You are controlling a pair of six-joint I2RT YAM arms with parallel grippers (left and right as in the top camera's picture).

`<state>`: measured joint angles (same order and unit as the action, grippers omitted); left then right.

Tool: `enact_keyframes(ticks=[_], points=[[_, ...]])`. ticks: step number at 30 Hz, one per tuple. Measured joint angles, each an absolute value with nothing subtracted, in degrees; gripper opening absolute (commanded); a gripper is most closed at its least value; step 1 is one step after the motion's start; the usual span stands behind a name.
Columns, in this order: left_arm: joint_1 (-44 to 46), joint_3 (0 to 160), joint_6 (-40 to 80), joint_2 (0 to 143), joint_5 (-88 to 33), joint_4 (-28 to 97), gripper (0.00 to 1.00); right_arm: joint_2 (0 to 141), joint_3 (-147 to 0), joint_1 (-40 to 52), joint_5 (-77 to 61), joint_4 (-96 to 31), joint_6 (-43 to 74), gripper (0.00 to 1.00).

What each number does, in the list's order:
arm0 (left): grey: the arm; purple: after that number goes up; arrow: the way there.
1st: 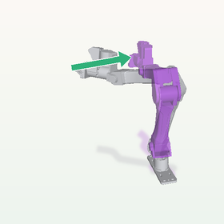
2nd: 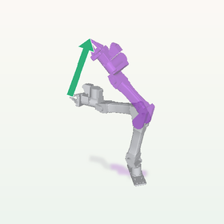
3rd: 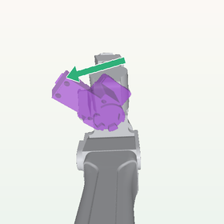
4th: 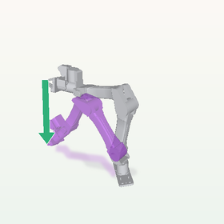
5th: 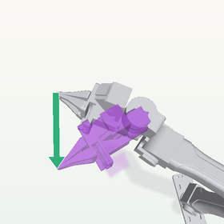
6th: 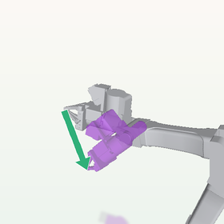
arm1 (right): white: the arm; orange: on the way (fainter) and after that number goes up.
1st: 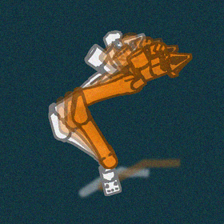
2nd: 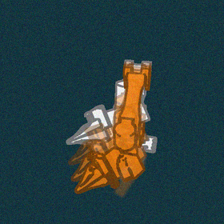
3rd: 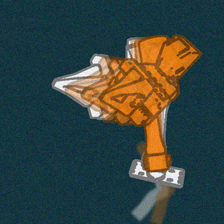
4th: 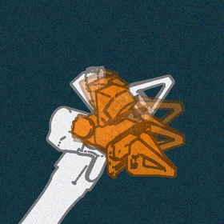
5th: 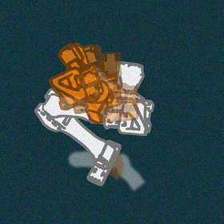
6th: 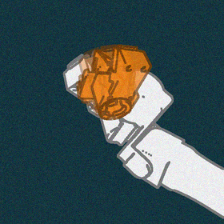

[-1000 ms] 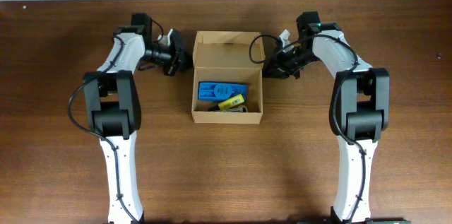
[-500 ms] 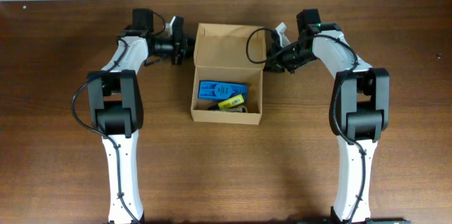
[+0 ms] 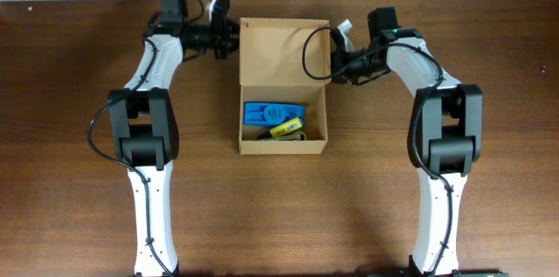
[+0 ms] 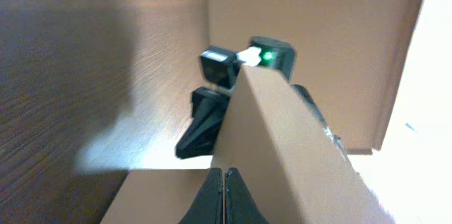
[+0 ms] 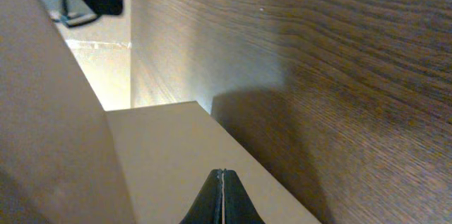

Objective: Pack container
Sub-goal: 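Lift the lid with both grippers and fold it over the box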

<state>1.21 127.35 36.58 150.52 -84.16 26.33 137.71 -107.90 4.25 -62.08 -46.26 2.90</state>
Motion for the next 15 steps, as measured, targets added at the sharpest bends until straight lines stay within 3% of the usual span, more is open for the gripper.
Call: enact_keyframes(ticks=[15], points=[[2.72,134.5,37.01,150.52,-85.71,29.65,0.01,126.63,-107.9,4.27,-60.93,-51.44,0.62,0.04]])
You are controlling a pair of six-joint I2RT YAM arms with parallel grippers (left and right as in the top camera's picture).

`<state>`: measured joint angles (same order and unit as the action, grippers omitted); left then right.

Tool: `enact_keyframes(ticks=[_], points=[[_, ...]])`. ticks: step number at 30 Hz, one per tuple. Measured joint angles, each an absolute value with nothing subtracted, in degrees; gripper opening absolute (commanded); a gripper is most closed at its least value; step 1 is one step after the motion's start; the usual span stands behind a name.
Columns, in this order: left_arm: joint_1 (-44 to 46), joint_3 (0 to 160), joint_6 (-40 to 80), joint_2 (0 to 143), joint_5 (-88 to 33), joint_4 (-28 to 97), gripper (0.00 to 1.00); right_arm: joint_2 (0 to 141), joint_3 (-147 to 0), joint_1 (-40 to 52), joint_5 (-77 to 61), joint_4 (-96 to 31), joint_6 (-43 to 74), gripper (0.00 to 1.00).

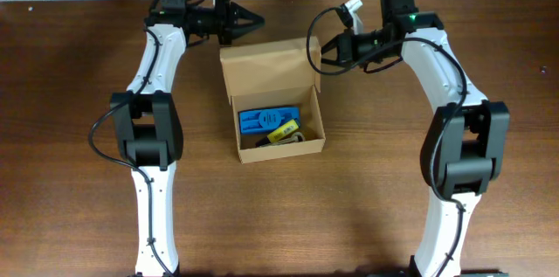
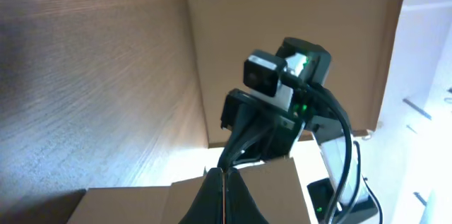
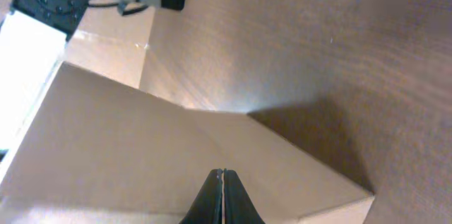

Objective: Pack container
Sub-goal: 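Lift the lid with both grippers and fold it over the box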

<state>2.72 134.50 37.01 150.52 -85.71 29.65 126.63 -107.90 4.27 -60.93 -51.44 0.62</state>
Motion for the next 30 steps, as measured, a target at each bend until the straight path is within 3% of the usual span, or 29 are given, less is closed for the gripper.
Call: enact_keyframes(ticks=[8,17,30], points=[[2.59,134.58,32.82,150.12,-79.92,40.88,0.02,126.56,-107.87,4.82,-56.73,-54.46,-1.45,0.04],[0.58,134.58,15.09,144.35,-68.47,67.13,0.01,126.26,-107.87,6.85,-55.07,-54.68,-1.8,0.04],[0.8,134.76,-6.44,136.53,-57.39,92.71,0.02,117.51,-107.87,9.87,-46.89,-58.81,-3.36,0.04]])
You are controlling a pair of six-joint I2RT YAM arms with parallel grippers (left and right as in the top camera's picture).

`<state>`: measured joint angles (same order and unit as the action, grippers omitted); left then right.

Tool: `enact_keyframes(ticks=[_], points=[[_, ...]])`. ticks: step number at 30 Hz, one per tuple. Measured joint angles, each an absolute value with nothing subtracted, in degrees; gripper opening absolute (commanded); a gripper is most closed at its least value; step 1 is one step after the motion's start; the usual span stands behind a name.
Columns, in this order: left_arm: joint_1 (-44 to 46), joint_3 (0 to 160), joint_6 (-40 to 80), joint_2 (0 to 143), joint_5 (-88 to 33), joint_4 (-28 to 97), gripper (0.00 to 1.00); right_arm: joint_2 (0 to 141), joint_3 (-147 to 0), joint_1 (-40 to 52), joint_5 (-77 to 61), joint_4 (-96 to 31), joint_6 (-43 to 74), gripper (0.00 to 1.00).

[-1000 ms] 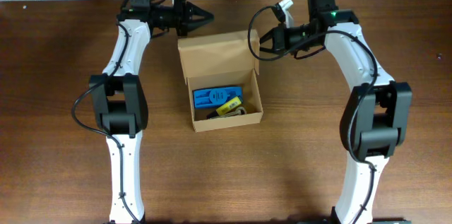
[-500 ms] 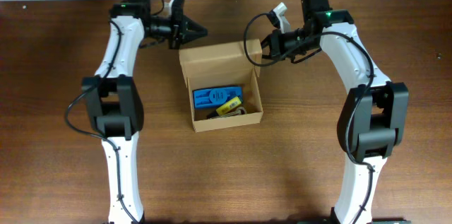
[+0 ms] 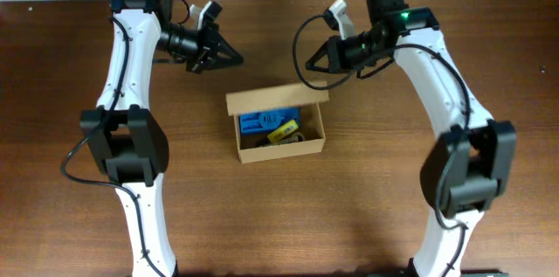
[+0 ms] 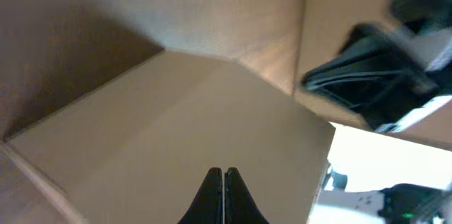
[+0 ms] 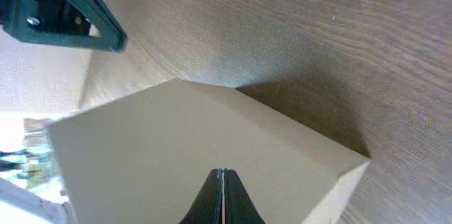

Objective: Pack container
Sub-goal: 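Lift the lid with both grippers and fold it over the box, then press the closed lid down with both grippers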

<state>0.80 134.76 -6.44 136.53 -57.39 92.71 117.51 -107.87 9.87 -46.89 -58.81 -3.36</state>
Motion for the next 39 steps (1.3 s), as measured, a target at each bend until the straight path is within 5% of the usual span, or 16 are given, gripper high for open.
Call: enact_keyframes(ticks=[13,24,39], points=[[6.07,134.78,-9.8,134.43,-41.21,96.49,0.02,111.92,-107.92,16.12,-30.94,-72.73,-8.86,0.04],[12.91,133.97,-6.22,117.14,-21.61,96.49,0.01,110.37,-107.87,23.24,-18.5,-79.7,-9.5,0.04],[14.76,104.31,-5.67,111.11,-17.69,87.85,0.02,109.43,-104.22,25.15,-10.66,-77.12,-10.79,0.04]])
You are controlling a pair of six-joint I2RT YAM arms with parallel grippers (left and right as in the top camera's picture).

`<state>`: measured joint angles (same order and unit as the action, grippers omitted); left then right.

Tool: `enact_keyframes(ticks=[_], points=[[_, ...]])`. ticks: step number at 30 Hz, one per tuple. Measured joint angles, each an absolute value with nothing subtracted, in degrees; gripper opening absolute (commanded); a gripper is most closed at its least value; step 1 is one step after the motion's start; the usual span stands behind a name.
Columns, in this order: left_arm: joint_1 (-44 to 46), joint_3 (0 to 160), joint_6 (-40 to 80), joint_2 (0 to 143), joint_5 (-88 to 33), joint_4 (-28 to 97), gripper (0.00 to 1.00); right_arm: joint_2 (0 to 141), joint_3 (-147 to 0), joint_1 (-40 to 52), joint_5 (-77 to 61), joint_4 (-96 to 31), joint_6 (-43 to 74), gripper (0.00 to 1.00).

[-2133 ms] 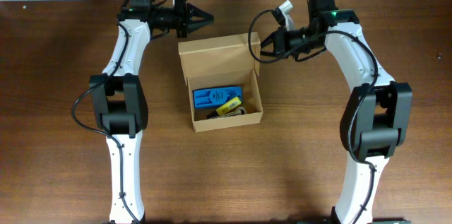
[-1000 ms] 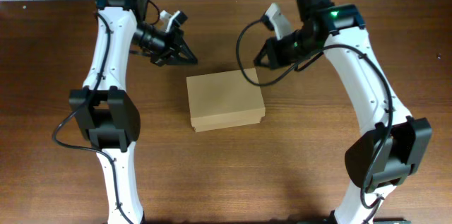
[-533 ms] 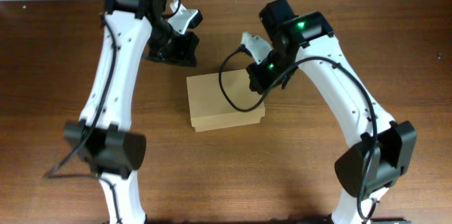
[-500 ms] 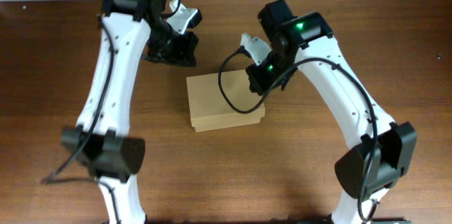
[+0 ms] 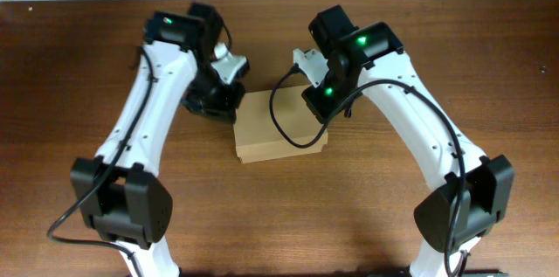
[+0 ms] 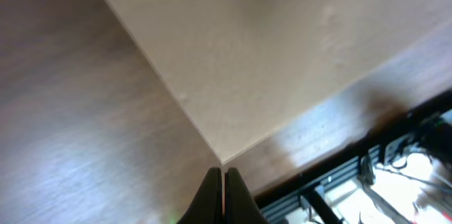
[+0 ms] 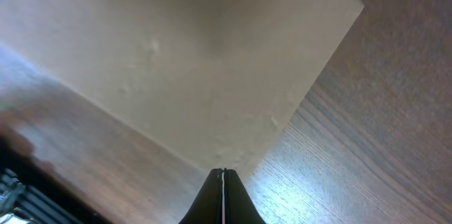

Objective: Pack container
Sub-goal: 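Press the closed lid down with both grippers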

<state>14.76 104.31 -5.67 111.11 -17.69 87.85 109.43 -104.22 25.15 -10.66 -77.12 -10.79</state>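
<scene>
The brown cardboard box [image 5: 278,128] stands mid-table with its lid flat down; its contents are hidden. My left gripper [image 5: 234,102] is shut, its tips at the box's back left corner. My right gripper [image 5: 320,107] is shut at the back right corner. The left wrist view has the lid [image 6: 268,47] filling the top, with the shut gripper [image 6: 222,174] at its corner. In the right wrist view the lid [image 7: 183,54] ends in a corner just above the shut gripper [image 7: 223,173]. Neither gripper holds anything.
The box stands on a dark wooden table [image 5: 79,163]. A white wall strip runs along the table's far edge. Both arms arch in from the near side. In the left wrist view a black frame [image 6: 339,181] lies beyond the table's edge.
The lid was partly raised, with blue and yellow items showing inside. Now it lies flat and hides them. Both shut grippers have moved from behind the box to its back corners.
At first the lid stood open behind the box, a shut gripper at each of its sides. At the two later moments it leaned further over the opening, the grippers still behind it. Now the box is closed with both grippers at its back corners.
</scene>
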Motion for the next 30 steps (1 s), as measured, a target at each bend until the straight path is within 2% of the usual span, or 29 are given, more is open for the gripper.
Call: enact_keyframes(ticks=[10,19,24,30], points=[[15.64,91.09,-5.39,111.11,-20.14,80.99,0.02,109.43,-93.06,25.15,-10.15,-70.81,-10.92,0.04],[15.35,88.66,-5.02,110.26,-21.26,79.0,0.02,108.73,-90.04,25.12,-10.37,-67.29,-10.33,0.04],[15.18,90.94,-3.95,110.48,-20.58,82.85,0.02,108.73,-93.47,25.12,-10.35,-68.14,-9.61,0.04],[12.14,105.32,-1.65,110.56,-15.94,86.61,0.02,108.25,-107.04,23.83,-8.71,-71.85,-8.1,0.04]])
